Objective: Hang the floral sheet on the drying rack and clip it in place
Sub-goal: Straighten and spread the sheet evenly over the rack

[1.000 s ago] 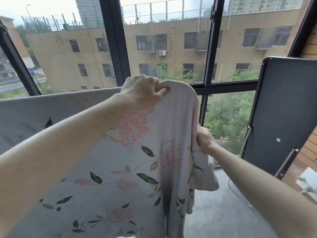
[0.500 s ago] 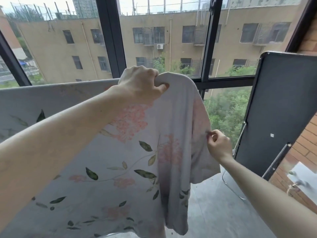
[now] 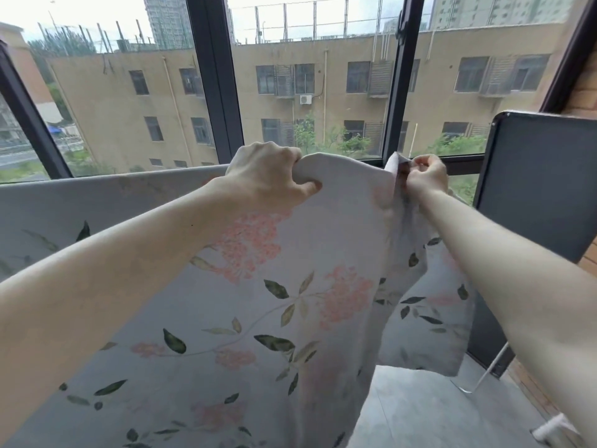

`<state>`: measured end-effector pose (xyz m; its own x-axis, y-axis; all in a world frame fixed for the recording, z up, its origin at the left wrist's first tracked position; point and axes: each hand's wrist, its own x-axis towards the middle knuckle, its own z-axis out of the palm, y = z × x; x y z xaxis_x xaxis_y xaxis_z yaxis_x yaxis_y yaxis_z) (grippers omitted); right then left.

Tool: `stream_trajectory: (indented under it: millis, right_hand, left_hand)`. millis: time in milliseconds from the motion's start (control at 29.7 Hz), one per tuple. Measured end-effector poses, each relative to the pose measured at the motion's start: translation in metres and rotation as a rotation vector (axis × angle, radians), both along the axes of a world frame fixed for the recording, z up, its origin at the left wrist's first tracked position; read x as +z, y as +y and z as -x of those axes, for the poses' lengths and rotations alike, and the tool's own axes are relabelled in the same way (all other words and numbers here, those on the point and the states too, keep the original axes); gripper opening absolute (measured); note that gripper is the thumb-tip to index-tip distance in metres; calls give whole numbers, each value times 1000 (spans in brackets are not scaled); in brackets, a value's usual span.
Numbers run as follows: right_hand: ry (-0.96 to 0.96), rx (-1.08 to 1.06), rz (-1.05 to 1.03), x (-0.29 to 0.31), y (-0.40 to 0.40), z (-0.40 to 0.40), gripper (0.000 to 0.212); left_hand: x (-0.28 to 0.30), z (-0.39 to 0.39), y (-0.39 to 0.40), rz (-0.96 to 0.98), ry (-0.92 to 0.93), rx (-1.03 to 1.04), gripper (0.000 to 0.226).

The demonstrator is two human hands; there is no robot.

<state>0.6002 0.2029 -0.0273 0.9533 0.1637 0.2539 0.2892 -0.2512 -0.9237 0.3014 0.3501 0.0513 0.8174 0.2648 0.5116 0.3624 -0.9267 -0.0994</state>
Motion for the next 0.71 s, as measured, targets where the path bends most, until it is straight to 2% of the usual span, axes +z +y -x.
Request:
stream_trajectory:
  millis: [67,135,235,370,504,605,706]
  right_hand:
    - [82,145,86,-2,13,21,20]
    - [323,354,174,-12,18,46,18]
    - [501,599,425,-31,13,71,23]
    - [639,726,364,-50,10,69,29]
    - [522,614,211,-50,14,71,26]
    - [301,511,-91,-33,20,75,24]
    - [196,501,-378,-3,17,101,31]
  left_hand:
    - [0,-1,0,5,0,2,47]
    - [1,-2,0,12,6,6,47]
    - [1,-2,1,7,6,6,45]
    - [0,-1,3,-4,-9,-6,43]
    - [1,1,5,-10,-18,-27,40]
    - [0,2,8,-18,-23,-24,38]
    - [-1,0,8,-24,-30,-25,40]
